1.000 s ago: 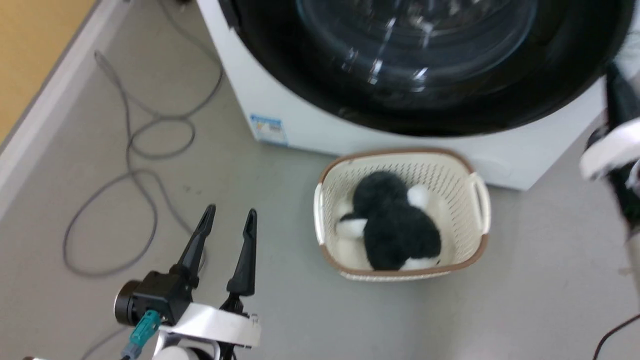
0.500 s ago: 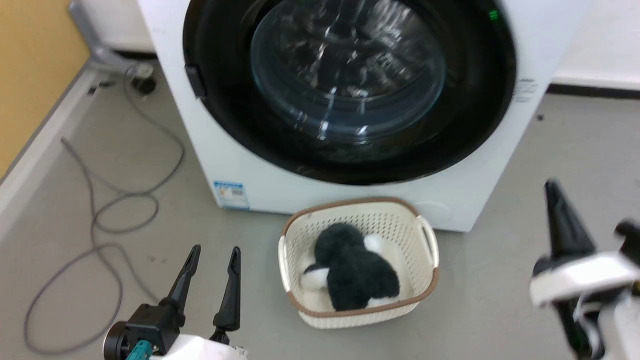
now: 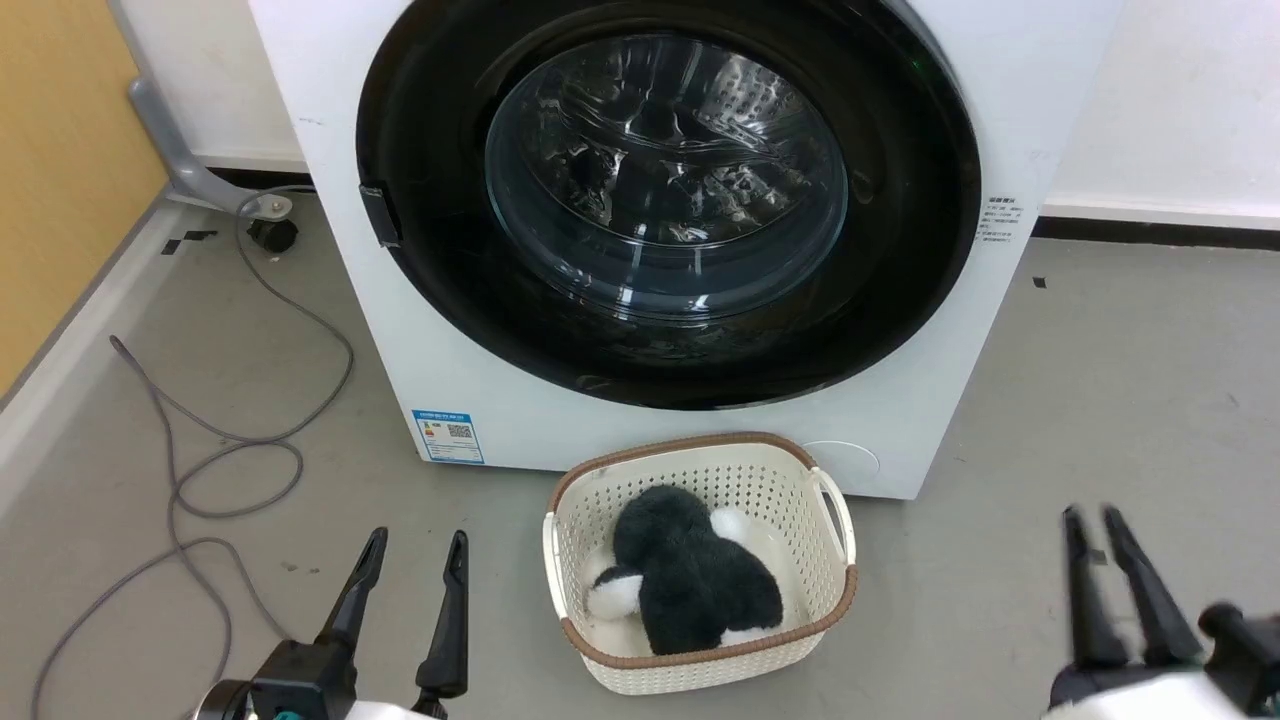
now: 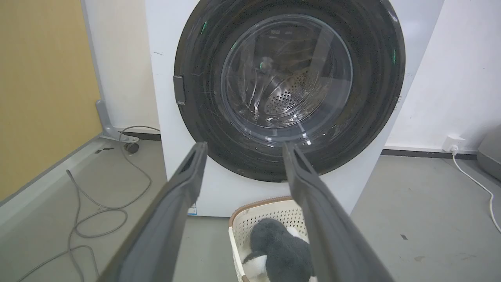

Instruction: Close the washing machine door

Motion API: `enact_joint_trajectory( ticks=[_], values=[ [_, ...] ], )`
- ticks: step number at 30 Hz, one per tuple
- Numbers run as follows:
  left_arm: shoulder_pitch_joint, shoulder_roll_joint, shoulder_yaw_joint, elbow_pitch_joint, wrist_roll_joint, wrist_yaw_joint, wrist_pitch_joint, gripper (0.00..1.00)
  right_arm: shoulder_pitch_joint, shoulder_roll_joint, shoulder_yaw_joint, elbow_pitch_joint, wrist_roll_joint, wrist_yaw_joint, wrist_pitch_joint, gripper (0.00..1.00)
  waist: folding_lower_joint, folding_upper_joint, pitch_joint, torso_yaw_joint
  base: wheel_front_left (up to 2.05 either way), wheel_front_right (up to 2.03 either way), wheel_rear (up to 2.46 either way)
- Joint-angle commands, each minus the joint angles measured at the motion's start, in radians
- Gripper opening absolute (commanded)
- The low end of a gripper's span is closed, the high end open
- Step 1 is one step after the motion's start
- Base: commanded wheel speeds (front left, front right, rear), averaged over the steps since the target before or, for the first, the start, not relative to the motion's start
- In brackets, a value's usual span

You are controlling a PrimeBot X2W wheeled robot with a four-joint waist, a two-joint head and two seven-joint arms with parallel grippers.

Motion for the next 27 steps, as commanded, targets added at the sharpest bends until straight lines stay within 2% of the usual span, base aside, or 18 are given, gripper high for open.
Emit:
enact_joint_trajectory(
  ticks=[1, 9, 17, 19, 20, 27],
  values=[
    [0.016, 0.001, 0.003, 0.0, 0.011, 0.006, -0.004, 1.0, 0.03, 0.009, -0.002, -0.011, -0.012, -0.001, -0.003, 1.0, 0.0001, -0.0001, -0.001, -0.001, 0.0, 0.0, 0.0],
    [0.029, 0.001, -0.002, 0.013, 0.053, 0.015, -0.004, 1.0, 0.067, 0.017, 0.002, 0.001, -0.003, -0.001, -0.017, 1.0, 0.0001, -0.0001, -0.005, -0.002, 0.0, 0.0, 0.0],
    [0.026, 0.001, -0.006, 0.02, 0.05, 0.016, -0.004, 1.0, 0.063, 0.017, 0.005, 0.007, 0.011, -0.001, -0.025, 1.0, 0.0001, -0.0001, -0.004, 0.001, 0.0, 0.0, 0.0],
    [0.026, 0.001, -0.012, 0.019, 0.037, 0.005, -0.004, 1.0, 0.063, 0.017, 0.008, 0.009, 0.01, -0.001, -0.025, 1.0, 0.0001, -0.0001, -0.002, 0.001, 0.0, 0.0, 0.0],
    [0.021, 0.0, -0.011, 0.018, 0.038, 0.005, 0.0, 0.0, 0.055, 0.012, 0.008, 0.007, 0.006, 0.0, -0.019, 0.0, 0.0001, -0.0001, -0.002, 0.001, 0.0, 0.0, 0.0],
    [0.019, 0.0, -0.01, 0.017, 0.039, 0.006, 0.007, 0.0, 0.052, 0.013, 0.008, 0.006, 0.002, 0.0, -0.013, 0.0, 0.0001, -0.0001, -0.002, 0.0, 0.0, 0.0, 0.0]
  ],
)
